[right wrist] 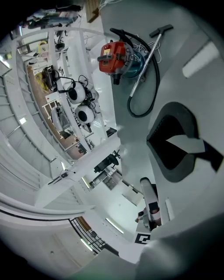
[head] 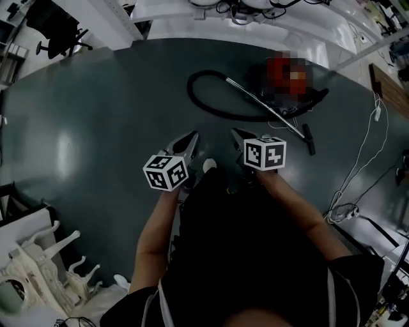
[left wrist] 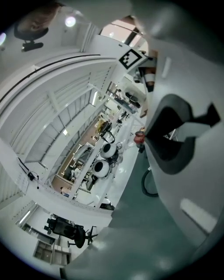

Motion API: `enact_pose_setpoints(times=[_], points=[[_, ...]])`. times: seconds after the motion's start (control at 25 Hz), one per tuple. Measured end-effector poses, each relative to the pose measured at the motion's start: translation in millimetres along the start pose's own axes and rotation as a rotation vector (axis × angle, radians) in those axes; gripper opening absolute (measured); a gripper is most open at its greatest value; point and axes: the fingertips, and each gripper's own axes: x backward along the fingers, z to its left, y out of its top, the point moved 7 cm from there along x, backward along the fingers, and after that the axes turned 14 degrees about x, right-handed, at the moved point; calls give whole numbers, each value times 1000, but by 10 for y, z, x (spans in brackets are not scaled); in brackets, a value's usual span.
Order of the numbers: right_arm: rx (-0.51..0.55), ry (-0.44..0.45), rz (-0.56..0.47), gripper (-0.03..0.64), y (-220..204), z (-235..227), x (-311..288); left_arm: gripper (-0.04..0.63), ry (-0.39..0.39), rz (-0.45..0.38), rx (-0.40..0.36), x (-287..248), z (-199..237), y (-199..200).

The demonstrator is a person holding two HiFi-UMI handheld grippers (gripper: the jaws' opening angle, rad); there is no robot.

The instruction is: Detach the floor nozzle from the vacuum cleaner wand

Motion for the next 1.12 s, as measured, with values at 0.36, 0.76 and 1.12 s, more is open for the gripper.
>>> enact_pose_setpoints(times=[0.36,0.76,1.12], points=[[-78,-99,-3,-3,4,18,-171,8,10,108,-47,-168,352,206],[-128,-126,8,-3,159,-450,-422,8,22,120,-32,-693,547,514],[-90,-96,39,-3,666,-865,-754,8,68,158,-86,-1360,568,974]])
